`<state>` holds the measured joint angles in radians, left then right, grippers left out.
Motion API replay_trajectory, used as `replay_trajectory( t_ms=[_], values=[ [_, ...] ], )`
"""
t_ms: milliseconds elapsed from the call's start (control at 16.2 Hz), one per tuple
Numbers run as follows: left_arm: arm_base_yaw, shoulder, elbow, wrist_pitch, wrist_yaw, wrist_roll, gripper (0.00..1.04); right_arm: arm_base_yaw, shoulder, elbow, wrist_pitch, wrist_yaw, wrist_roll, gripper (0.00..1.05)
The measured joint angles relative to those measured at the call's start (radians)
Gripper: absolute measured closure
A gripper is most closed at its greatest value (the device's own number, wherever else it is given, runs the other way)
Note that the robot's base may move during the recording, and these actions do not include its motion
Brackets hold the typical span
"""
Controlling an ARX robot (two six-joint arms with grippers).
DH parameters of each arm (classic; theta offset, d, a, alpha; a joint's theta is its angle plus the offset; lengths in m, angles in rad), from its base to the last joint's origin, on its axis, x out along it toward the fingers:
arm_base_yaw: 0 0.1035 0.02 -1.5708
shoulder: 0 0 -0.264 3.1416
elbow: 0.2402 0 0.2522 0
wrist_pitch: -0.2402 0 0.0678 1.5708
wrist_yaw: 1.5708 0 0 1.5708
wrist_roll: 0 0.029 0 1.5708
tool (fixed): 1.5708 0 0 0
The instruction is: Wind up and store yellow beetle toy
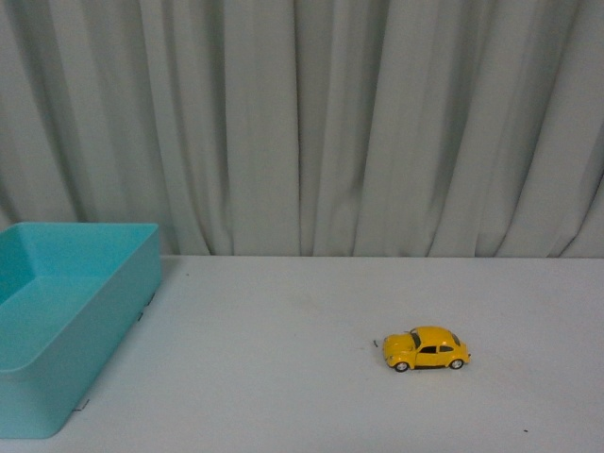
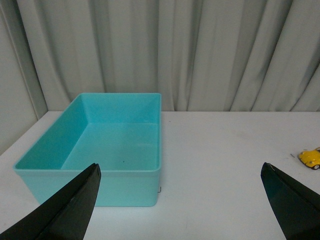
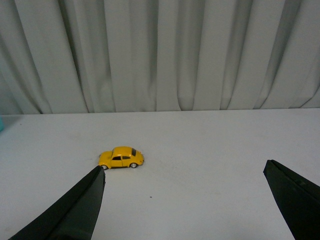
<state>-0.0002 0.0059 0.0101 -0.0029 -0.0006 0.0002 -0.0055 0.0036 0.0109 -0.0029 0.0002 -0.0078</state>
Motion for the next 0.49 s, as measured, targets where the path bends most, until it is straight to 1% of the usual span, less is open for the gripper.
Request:
replay_trajectory(
  t_ms=[493],
  values=[
    [0.0, 0.0, 0.0, 0.0, 0.0, 0.0, 0.07, 0.0, 0.0, 0.0, 0.0, 0.0, 0.0, 0.07]
  ],
)
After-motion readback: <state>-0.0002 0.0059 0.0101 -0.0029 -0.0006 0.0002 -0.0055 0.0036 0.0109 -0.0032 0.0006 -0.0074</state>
